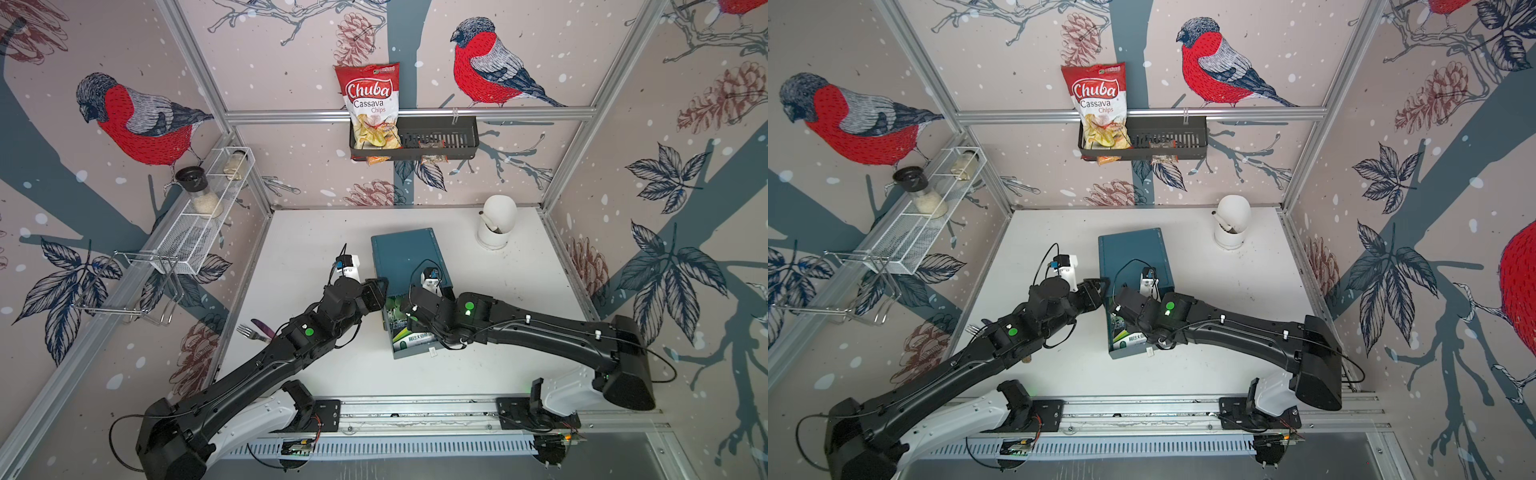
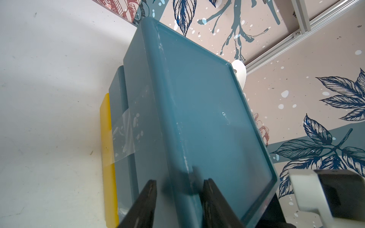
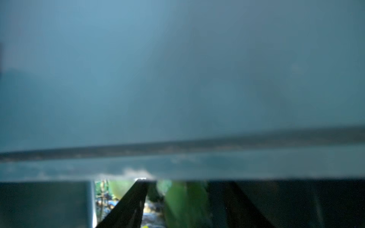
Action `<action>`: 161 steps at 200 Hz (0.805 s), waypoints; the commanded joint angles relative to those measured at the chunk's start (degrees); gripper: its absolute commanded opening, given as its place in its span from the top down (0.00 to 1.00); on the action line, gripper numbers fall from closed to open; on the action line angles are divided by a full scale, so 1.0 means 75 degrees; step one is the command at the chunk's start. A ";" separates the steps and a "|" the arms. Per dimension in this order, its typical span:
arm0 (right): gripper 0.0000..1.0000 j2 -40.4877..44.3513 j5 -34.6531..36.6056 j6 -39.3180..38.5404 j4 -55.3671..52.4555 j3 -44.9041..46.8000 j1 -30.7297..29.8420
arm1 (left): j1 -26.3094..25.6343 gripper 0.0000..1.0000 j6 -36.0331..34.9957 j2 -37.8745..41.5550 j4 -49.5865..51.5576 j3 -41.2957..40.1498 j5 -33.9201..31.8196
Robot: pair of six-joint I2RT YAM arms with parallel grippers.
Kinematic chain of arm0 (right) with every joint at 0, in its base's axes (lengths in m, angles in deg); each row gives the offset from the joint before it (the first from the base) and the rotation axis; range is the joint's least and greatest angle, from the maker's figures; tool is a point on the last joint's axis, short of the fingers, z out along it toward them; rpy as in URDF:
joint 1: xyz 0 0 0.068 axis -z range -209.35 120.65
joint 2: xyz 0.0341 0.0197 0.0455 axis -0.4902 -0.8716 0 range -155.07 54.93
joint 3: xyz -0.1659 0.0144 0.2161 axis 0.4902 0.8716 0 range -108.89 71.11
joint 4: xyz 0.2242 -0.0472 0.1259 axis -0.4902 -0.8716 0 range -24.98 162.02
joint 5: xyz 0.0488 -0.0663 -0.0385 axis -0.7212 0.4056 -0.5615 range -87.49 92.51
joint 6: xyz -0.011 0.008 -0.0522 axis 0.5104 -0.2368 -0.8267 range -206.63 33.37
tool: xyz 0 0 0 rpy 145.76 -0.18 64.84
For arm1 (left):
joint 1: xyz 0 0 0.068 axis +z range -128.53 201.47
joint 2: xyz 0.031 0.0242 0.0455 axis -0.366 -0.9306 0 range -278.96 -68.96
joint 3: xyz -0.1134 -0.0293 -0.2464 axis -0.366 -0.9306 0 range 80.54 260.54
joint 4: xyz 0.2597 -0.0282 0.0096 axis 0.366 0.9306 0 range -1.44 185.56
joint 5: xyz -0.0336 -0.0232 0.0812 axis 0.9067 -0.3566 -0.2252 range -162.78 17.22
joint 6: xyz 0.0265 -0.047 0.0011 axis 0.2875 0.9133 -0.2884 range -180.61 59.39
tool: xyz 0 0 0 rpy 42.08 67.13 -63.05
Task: Take the seed bags out of the drawer
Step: Pick up the seed packet from the drawer.
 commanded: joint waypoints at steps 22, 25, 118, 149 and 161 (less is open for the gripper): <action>0.53 -0.0176 -0.0681 0.0144 0.0215 -0.0054 -0.0003 | 0.0013 0.58 -0.0281 0.0014 0.0575 -0.0023 -0.0104; 0.58 -0.0187 -0.0668 0.0139 0.0205 -0.0069 -0.0002 | 0.0012 0.58 -0.0281 0.0011 0.0578 -0.0032 -0.0101; 1.00 0.0278 -0.0770 0.0050 -0.0193 -0.0615 0.0168 | 0.0018 0.61 -0.0322 0.0174 0.0493 -0.0297 -0.0164; 1.00 0.0752 -0.1399 0.0149 0.0158 -0.0354 0.0404 | 0.0011 0.65 -0.0339 0.0286 0.0317 -0.0480 -0.0061; 1.00 0.0966 -0.1721 0.0183 0.0420 -0.0230 0.0482 | 0.0017 0.66 -0.0351 0.0304 0.0299 -0.0510 -0.0035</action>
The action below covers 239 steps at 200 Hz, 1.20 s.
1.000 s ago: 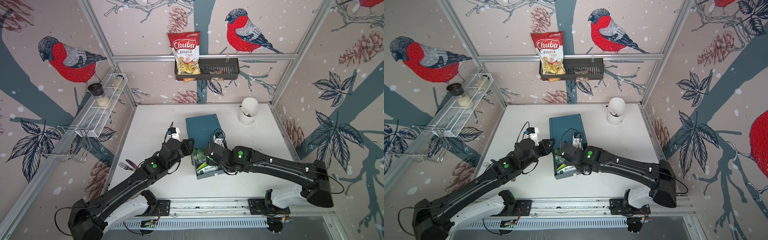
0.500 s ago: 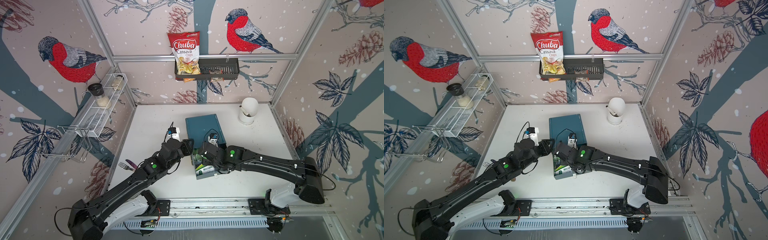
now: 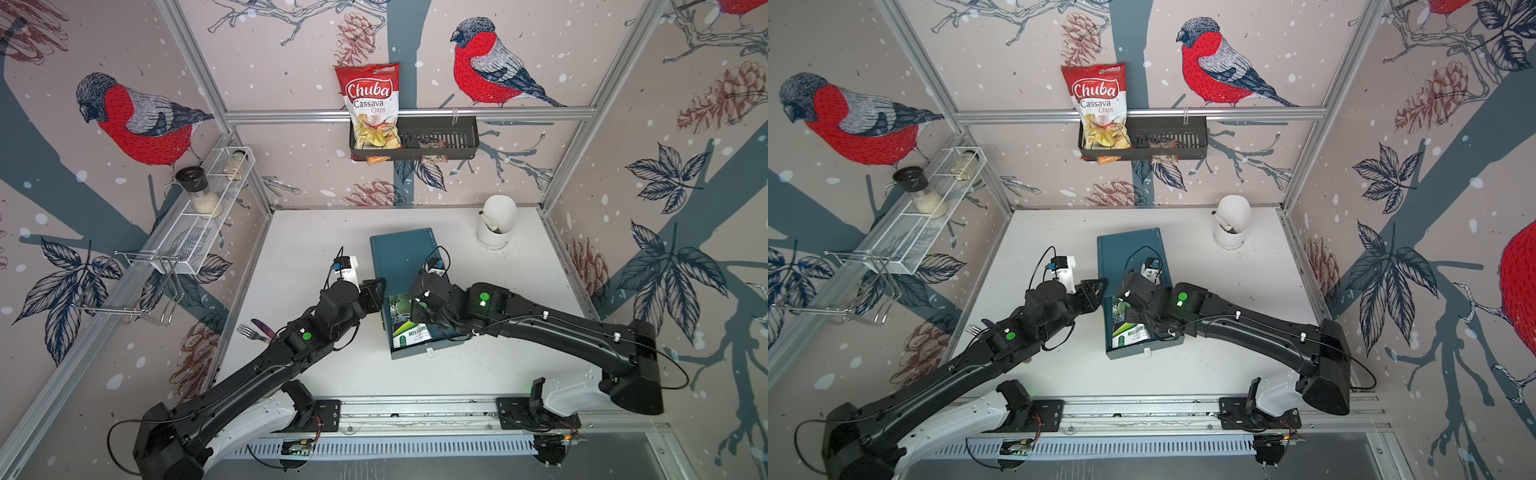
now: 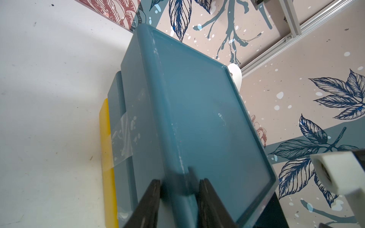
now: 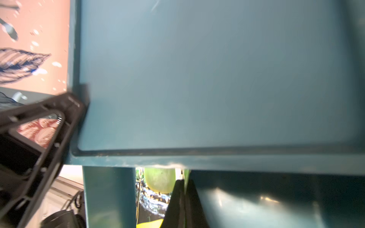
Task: Take the seed bags out of the drawer
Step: Pick up the seed packet from the drawer.
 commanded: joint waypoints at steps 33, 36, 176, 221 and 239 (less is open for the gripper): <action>1.00 0.0802 -0.1015 0.0212 0.0514 0.0257 0.0105 | 0.0017 0.68 -0.0258 0.0017 0.0713 -0.0133 0.0012; 1.00 0.0837 -0.1018 0.0218 0.0470 0.0254 0.0108 | 0.0012 0.68 -0.0258 0.0024 0.0713 -0.0133 0.0012; 1.00 0.3902 -0.0906 0.0431 -0.0238 0.0576 -0.0924 | 0.0012 0.58 0.0057 -0.0286 0.0599 0.0076 0.0117; 1.00 0.3815 0.2103 0.1041 -0.3351 -0.0292 0.1024 | 0.0011 0.55 0.0434 -0.0319 0.0258 -0.0092 0.0433; 1.00 0.3819 0.1924 0.0181 -0.2970 0.0303 0.3076 | 0.0011 0.55 0.0573 -0.0420 0.0099 -0.0130 0.0552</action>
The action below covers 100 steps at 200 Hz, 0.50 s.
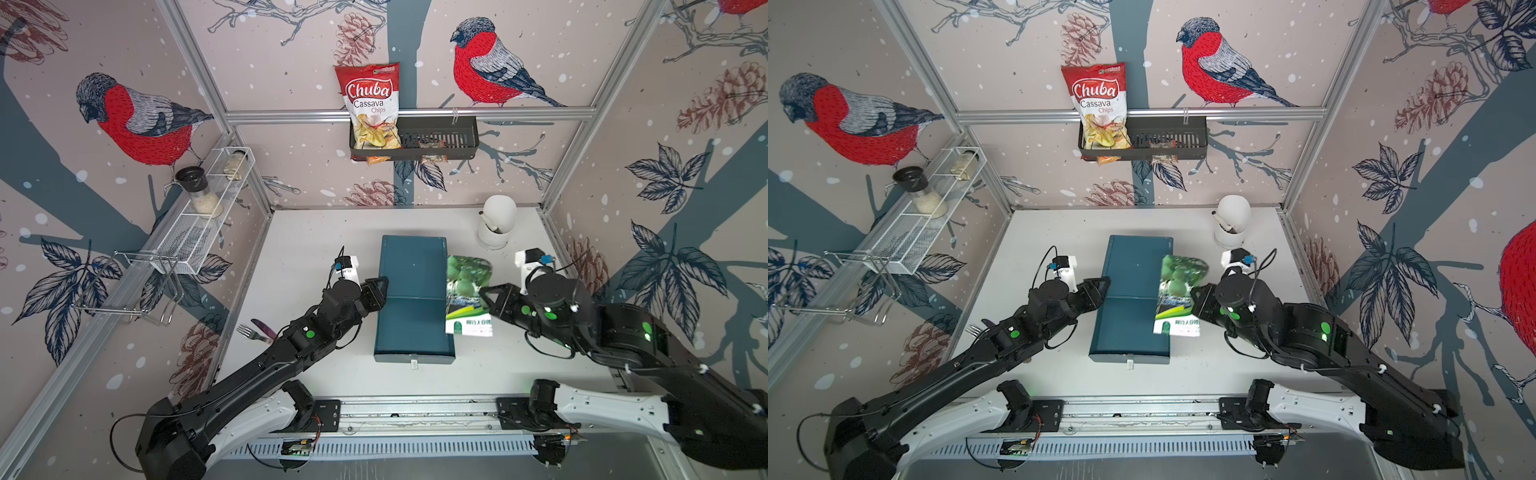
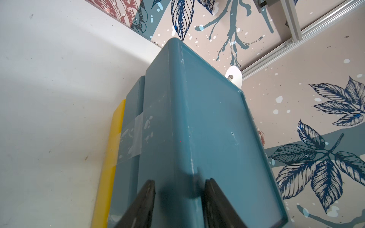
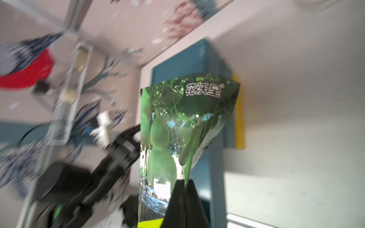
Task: Take the seed bags out of the drawer
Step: Pick up the seed packet from the drawer, then place the seed packet at the center of the board.
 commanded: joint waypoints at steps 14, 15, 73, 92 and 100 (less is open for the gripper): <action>1.00 -0.0028 -0.0064 -0.1709 0.0188 0.1357 0.3669 | 0.0009 0.55 0.0226 -0.0205 0.0340 -0.0080 0.0419; 1.00 -0.0028 -0.0064 -0.1709 0.0188 0.1357 0.3669 | 0.0014 0.55 0.0233 -0.0208 0.0343 -0.0081 0.0417; 1.00 -0.1103 -0.2907 -0.3519 0.3277 0.4202 0.8570 | 0.0004 0.54 0.0450 -0.0217 0.0215 -0.0063 0.0534; 1.00 -0.1990 -0.3363 -0.3743 0.3748 0.4538 0.8972 | 0.0004 0.52 0.0448 -0.0150 0.0285 -0.0021 0.0446; 1.00 -0.2290 -0.3427 -0.3809 0.3991 0.4657 0.9002 | 0.0009 0.51 0.0439 -0.0102 0.0333 -0.0022 0.0368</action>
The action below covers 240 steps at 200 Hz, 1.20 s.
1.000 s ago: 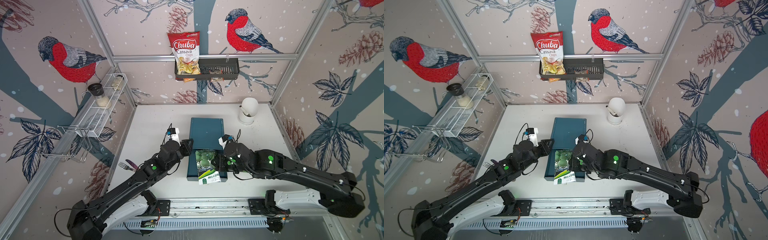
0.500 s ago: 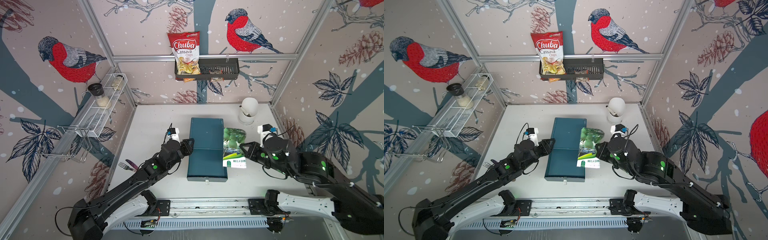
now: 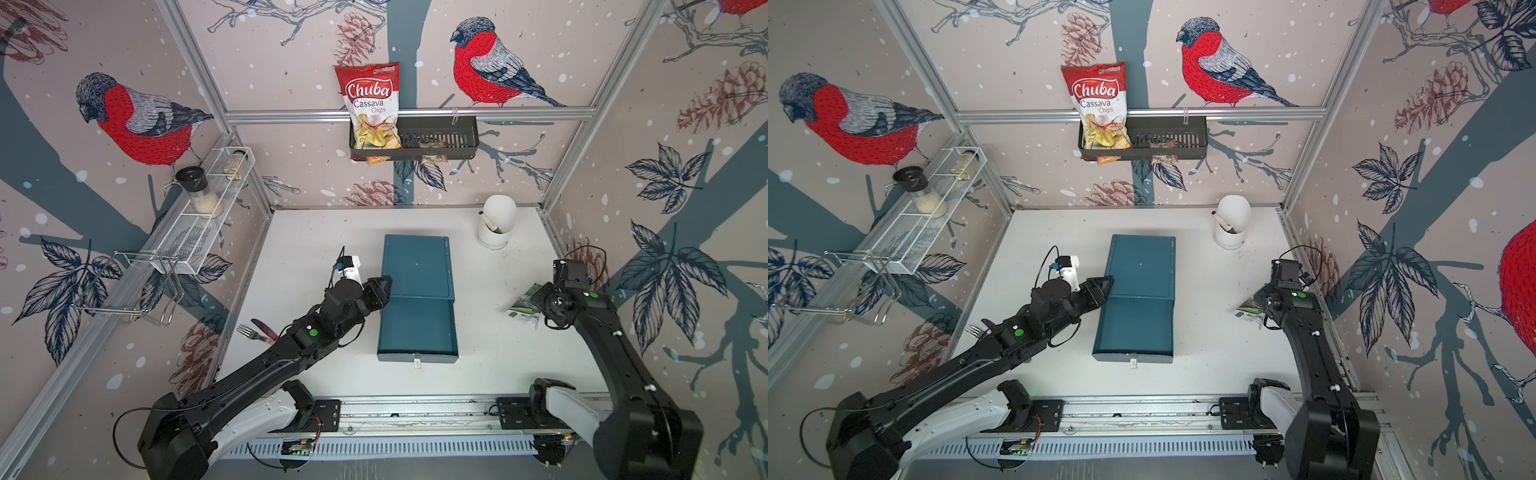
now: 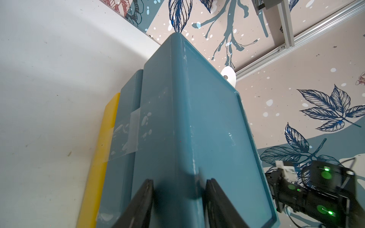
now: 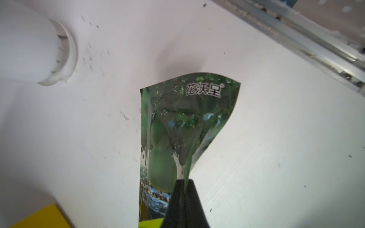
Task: Take the seed bags out of the drawer
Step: Place the seed packet at the center of the board.
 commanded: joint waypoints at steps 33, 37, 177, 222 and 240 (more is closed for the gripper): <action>0.96 -0.1377 -0.0453 -0.0587 0.1758 0.0661 0.0259 | 0.0002 0.46 -0.0066 0.0288 0.0840 0.0008 -0.0089; 0.92 -0.1420 -0.0422 -0.0565 0.1786 0.0680 0.0252 | 0.0008 0.46 -0.0066 0.0313 0.0878 0.0007 -0.0099; 0.32 0.2246 0.3040 0.2279 -0.1529 -0.1911 -0.8899 | 0.0480 0.30 -0.1278 -0.0554 0.1165 0.1507 -0.0218; 0.27 0.1211 0.5199 0.4022 -0.1739 -0.2411 -1.4937 | 0.0571 0.37 -0.1308 -0.0968 0.0919 0.1462 -0.0008; 0.27 0.0555 0.5113 0.4177 -0.1666 -0.2755 -1.5641 | 0.0571 0.39 -0.1262 -0.1083 0.1015 0.1410 -0.0035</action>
